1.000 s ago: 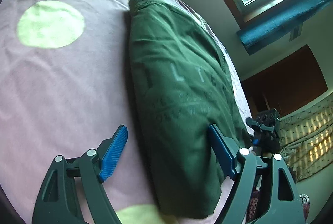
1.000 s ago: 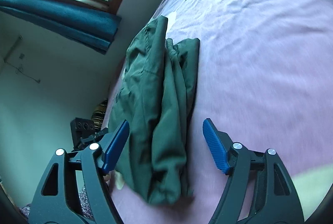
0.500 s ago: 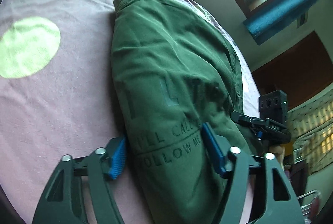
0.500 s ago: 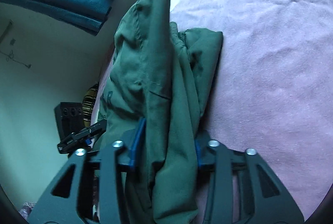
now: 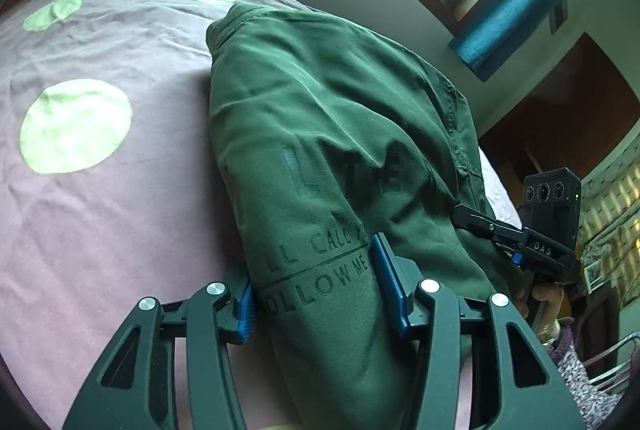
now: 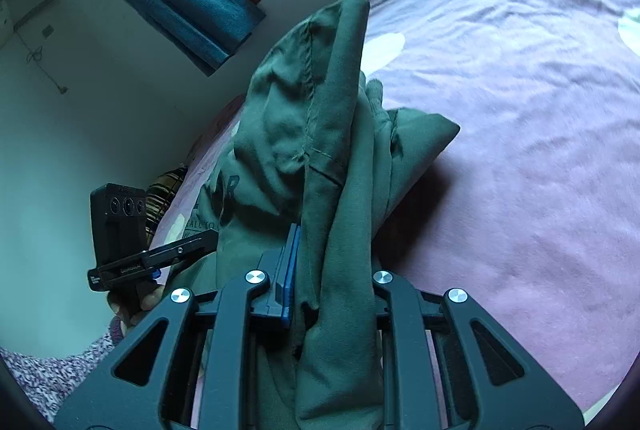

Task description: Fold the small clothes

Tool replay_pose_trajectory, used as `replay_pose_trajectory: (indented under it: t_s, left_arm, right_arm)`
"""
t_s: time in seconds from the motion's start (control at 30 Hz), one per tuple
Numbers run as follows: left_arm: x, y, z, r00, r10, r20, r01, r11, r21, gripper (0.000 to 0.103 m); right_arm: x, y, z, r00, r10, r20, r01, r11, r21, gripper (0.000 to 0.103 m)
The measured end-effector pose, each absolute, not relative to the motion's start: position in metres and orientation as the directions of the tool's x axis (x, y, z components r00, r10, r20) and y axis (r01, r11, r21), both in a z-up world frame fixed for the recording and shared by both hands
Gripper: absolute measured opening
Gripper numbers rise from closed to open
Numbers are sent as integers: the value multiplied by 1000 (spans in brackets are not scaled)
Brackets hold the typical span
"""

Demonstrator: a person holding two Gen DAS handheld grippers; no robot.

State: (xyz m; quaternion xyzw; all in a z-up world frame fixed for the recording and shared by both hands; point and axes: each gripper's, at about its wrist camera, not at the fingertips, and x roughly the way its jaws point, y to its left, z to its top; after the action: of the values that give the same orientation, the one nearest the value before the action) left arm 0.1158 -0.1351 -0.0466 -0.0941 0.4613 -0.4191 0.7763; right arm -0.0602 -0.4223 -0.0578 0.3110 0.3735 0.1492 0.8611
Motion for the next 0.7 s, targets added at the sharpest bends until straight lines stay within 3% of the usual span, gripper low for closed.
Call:
replay_pose_trajectory:
  t_s: [0.43,0.7]
  left_arm:
    - [171,-77,-18,355,-658,-664,508,732,-454,48]
    - [198,-63,-50,316,-654,-687,456,740,-495,50]
  right_arm:
    - [32,-372,-69,639,577,-509,-69,702,709,18]
    - [48,-373,-102,600,632,-492,-18,624,781,18]
